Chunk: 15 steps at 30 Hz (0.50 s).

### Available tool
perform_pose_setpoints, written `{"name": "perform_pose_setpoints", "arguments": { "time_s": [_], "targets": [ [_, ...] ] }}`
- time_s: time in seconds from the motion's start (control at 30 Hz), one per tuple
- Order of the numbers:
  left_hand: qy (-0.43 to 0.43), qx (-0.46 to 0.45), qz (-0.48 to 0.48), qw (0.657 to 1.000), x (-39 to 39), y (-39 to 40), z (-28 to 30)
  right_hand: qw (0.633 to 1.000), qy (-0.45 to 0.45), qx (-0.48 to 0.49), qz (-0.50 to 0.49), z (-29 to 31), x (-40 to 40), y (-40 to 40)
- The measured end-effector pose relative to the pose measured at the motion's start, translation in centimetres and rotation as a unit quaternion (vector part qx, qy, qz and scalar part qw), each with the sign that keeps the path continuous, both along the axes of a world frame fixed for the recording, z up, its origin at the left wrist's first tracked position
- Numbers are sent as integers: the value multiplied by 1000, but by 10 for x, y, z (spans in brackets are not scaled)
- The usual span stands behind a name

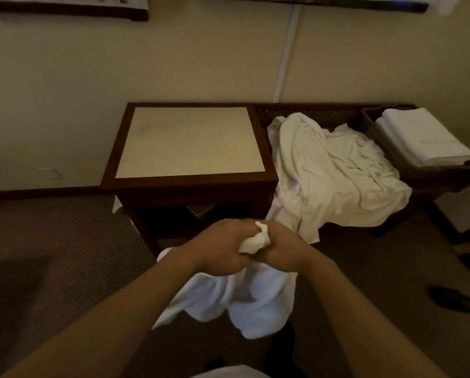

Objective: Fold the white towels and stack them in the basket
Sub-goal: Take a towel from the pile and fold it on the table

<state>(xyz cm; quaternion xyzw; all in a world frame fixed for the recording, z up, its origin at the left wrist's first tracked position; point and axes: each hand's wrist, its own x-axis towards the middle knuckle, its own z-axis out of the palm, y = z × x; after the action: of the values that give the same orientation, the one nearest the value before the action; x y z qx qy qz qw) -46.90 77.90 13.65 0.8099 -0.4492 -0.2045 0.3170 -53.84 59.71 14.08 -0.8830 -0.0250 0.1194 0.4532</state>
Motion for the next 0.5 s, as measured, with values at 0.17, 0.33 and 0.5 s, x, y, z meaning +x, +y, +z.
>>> {"name": "perform_pose_setpoints", "arguments": {
  "time_s": [0.17,0.33,0.5],
  "targets": [
    [176,56,73,980,18,46,-10,993,-10,81,-83,7,-1,-15],
    [184,142,115,966,23,89,-45,981,-24,128,-147,13,-3,-22],
    [182,163,131,961,42,118,-46,963,-9,120,-243,3,-3,-42]
  ]
}}
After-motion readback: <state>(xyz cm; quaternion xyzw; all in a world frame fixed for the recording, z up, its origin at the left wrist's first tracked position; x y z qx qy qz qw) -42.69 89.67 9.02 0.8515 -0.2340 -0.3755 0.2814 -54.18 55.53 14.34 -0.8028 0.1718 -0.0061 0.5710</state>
